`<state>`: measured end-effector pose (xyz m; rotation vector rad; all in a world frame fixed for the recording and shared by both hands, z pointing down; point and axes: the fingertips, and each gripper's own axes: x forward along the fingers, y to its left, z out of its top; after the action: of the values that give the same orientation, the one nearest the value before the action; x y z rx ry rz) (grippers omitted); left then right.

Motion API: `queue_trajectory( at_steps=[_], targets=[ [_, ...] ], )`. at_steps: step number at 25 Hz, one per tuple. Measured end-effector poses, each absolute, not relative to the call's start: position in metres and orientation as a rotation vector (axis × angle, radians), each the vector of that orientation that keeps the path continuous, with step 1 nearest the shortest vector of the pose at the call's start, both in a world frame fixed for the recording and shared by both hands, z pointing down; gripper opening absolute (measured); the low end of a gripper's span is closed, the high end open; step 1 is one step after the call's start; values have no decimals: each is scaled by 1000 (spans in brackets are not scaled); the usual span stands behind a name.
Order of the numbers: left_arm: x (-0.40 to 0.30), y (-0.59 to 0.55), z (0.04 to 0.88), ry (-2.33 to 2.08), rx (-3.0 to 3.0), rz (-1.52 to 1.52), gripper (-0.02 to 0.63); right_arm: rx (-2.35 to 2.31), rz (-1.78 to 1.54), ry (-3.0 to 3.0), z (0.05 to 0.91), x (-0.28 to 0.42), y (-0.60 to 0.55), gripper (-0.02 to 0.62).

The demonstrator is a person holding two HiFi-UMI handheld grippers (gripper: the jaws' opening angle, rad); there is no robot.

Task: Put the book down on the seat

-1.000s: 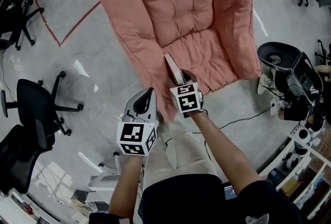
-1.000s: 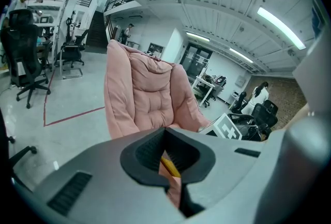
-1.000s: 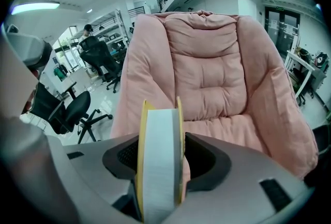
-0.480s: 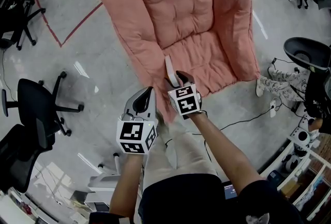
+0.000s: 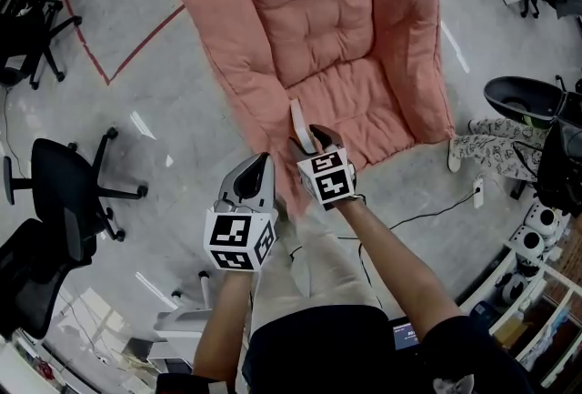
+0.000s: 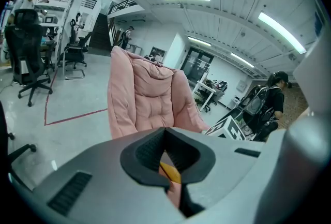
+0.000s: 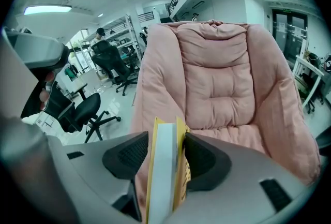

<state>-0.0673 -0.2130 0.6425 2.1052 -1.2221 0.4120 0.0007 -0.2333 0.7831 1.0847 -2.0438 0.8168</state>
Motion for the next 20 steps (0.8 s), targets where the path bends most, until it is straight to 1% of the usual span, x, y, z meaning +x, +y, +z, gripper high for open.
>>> queue_trajectory(
  at_steps=[20],
  targets=[
    [-66,-208,633,-1223,2111,405,5,1107,820,-2076,764,1,-236,221]
  ],
)
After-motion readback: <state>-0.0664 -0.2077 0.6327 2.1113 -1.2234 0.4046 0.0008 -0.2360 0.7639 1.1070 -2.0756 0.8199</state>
